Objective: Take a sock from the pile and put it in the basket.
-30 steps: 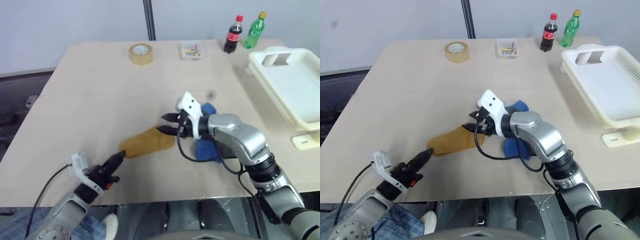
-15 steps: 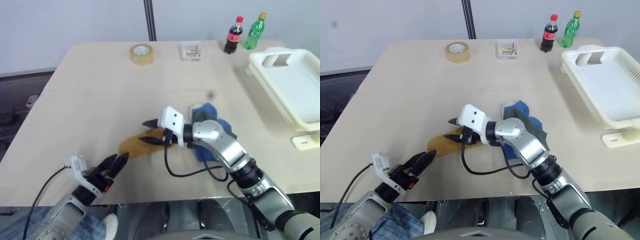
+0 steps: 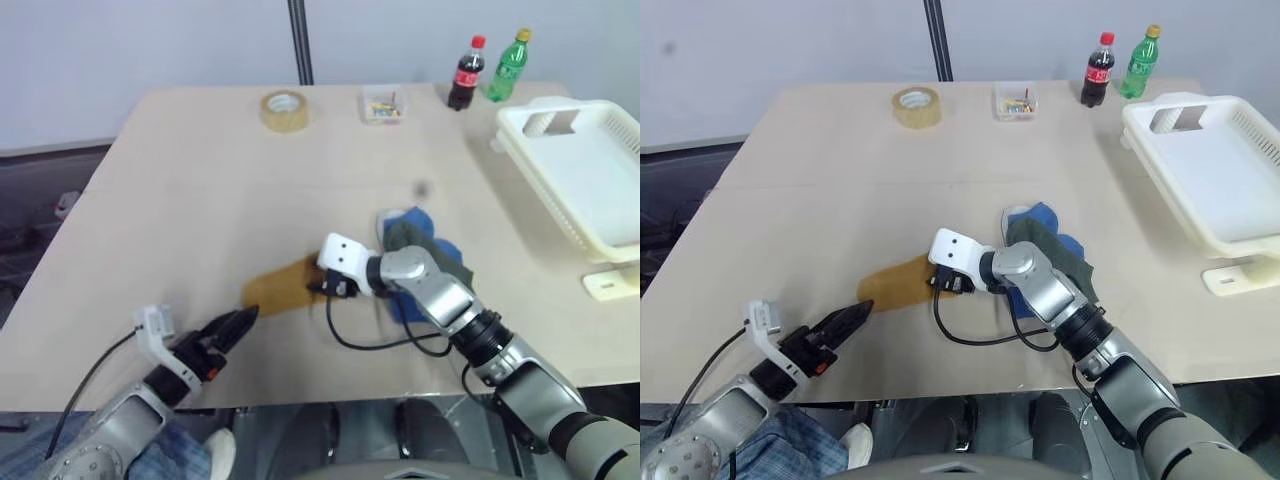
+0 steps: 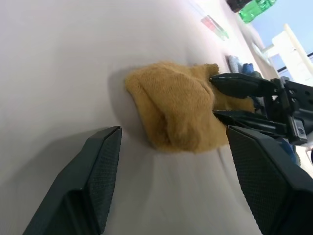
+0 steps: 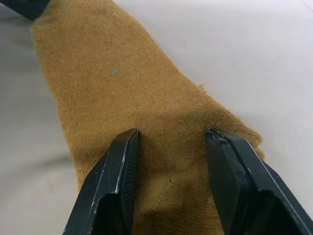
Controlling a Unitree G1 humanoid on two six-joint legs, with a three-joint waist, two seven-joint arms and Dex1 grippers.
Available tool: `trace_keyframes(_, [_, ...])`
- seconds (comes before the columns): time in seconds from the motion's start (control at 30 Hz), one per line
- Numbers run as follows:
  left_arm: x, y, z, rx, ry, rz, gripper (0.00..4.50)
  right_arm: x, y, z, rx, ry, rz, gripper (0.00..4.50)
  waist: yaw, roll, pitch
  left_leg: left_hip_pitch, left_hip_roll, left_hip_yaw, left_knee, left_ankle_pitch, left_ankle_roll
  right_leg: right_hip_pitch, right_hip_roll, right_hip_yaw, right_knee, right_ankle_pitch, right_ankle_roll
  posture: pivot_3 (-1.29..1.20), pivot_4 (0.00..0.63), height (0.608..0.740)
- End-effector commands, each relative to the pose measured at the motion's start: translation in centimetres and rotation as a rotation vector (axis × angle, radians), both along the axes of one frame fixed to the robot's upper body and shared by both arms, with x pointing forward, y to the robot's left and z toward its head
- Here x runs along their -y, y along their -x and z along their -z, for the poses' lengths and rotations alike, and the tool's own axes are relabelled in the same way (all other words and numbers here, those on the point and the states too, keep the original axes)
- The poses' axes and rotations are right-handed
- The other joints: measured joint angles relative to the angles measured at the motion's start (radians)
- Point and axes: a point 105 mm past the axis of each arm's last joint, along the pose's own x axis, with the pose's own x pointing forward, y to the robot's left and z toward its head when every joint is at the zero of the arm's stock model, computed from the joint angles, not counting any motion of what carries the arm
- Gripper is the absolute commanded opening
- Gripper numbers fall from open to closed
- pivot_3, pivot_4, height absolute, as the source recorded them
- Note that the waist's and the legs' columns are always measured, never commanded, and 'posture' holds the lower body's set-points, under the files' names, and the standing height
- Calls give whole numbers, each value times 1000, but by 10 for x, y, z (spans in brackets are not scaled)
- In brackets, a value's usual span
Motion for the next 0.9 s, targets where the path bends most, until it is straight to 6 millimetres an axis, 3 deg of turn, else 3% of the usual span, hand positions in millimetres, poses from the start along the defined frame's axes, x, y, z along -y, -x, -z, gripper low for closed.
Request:
trace_keyframes(0.03, [-13, -3, 5, -56, 13, -62, 3644, 1, 5, 7, -23, 19, -4, 2226, 0, 0, 0, 0, 0, 0, 0, 0, 0, 0, 0, 0, 0, 0, 0, 0, 150, 738])
trace_keyframes(0.13, [-13, -12, 15, -135, -4, -58, 3644, -1, 6, 8, -22, 15, 0, 2226, 1, 2, -1, 0, 0, -1, 0, 0, 0, 0, 0, -1, 0, 0, 0, 0, 150, 738])
trace_keyframes(0.27, [11, -22, 17, -145, -131, 69, 3644, -2, 6, 7, -18, 12, 3, 2226, 1, 5, -3, 3, 0, -1, 0, 0, 0, 3, 1, -1, 0, 0, 0, 0, 150, 738])
trace_keyframes(0.47, [29, -47, 21, -158, -108, 109, 3644, -4, 7, 7, -14, 8, 6, 2226, 6, 6, -4, 12, -1, -1, -1, 0, 0, 12, 1, -1, -1, 0, 0, 0, 150, 738])
trace_keyframes(0.67, [55, -43, -4, -90, 159, 285, 3644, 0, 3, 1, 1, -1, 32, 2226, 2, 6, -4, 11, -1, -1, -1, 0, 0, 12, 1, -1, -2, 0, 0, 0, 150, 738])
trace_keyframes(0.77, [54, -39, -31, -4, 328, 327, 3644, 5, 1, 0, 13, 2, 43, 2226, 0, 4, -3, 10, -1, -1, -1, 0, 0, 11, 1, -1, -2, 0, 0, 0, 150, 738])
trace_keyframes(0.9, [44, -41, -46, 59, 384, 305, 3644, 7, 2, -2, 23, 9, 37, 2226, 2, 3, -3, 7, -1, -4, -1, 0, 0, 9, -2, -4, -3, 0, 0, 0, 150, 738])
